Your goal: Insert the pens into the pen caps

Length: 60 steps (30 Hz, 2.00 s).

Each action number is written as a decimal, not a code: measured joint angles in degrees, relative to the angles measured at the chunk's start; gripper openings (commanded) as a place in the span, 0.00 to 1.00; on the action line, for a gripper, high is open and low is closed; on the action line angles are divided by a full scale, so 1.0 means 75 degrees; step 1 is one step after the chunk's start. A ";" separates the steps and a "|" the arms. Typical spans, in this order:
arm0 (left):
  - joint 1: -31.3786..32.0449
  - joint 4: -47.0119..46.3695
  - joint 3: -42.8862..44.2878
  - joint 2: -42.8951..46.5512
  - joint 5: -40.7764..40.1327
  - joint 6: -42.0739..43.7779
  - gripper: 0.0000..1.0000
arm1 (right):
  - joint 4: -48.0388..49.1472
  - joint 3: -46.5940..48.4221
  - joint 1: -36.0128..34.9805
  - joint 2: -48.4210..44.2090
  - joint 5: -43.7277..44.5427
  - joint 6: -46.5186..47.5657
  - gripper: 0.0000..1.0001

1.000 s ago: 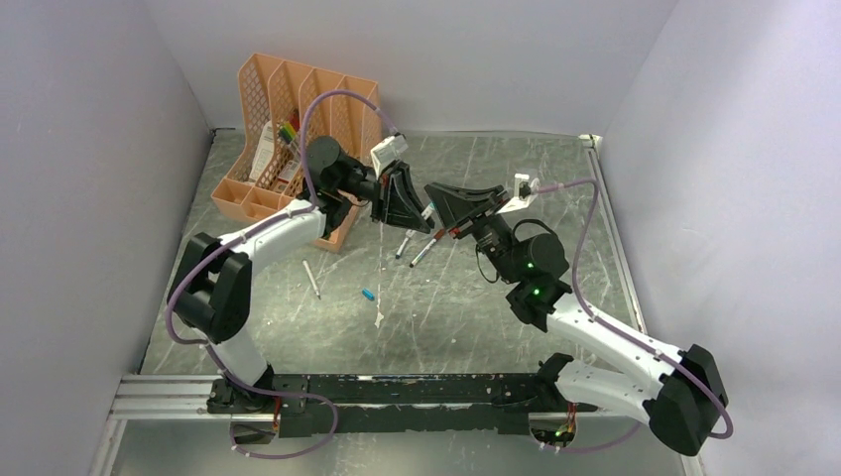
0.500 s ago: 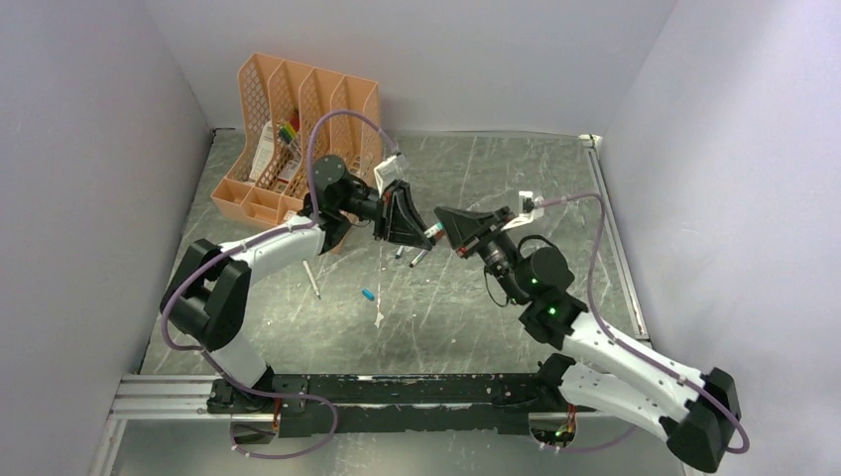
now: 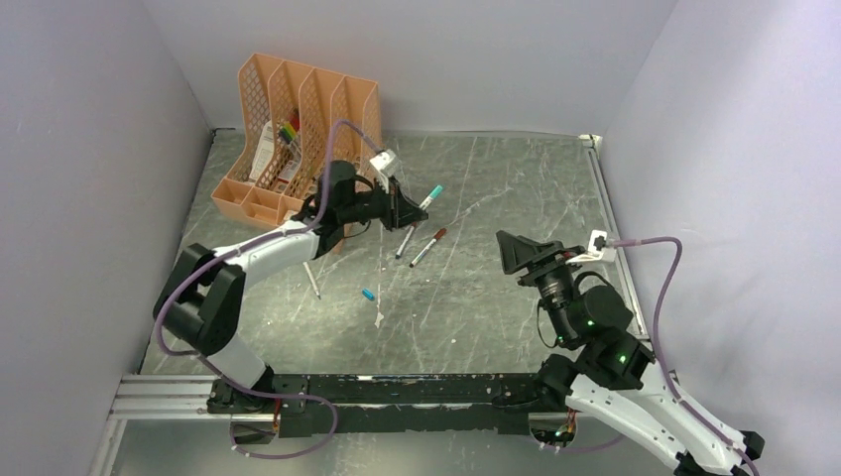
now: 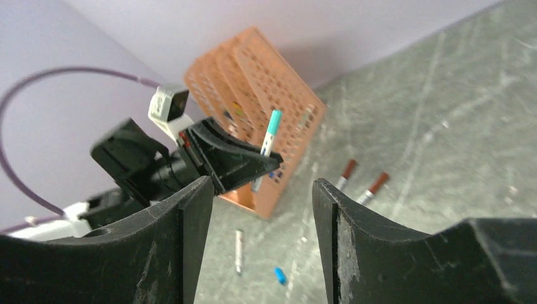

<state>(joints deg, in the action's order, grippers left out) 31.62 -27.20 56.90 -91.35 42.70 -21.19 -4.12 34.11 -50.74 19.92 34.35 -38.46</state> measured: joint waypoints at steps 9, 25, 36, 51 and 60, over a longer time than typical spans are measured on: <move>0.1081 0.2422 0.0868 -0.1504 -0.3360 0.1151 0.07 | -0.1886 -0.0460 -0.0003 -0.0216 0.0166 -0.0632 0.56; 0.1166 0.3503 0.1364 -0.2725 -0.5211 0.1142 0.28 | -0.2468 -0.0481 -0.0003 -0.0041 0.0047 -0.0702 0.55; 0.1172 0.3585 0.1364 -0.2658 -0.5231 0.1139 0.43 | -0.2550 -0.0481 -0.0003 0.0073 -0.0111 -0.0670 0.54; -0.1142 0.3937 0.0187 0.1699 -0.5228 0.0175 0.93 | 0.0189 0.0227 -0.0758 0.6854 -0.2130 0.0466 0.68; -0.3022 0.3847 -0.1903 0.3188 -0.3899 -0.1212 0.93 | 0.1658 0.3684 -0.1836 1.1109 -0.2492 0.1396 0.67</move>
<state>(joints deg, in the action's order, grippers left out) 8.95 1.65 42.63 -67.44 13.45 -30.28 8.32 61.73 -64.51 103.24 15.66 -27.99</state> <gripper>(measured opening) 0.945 0.690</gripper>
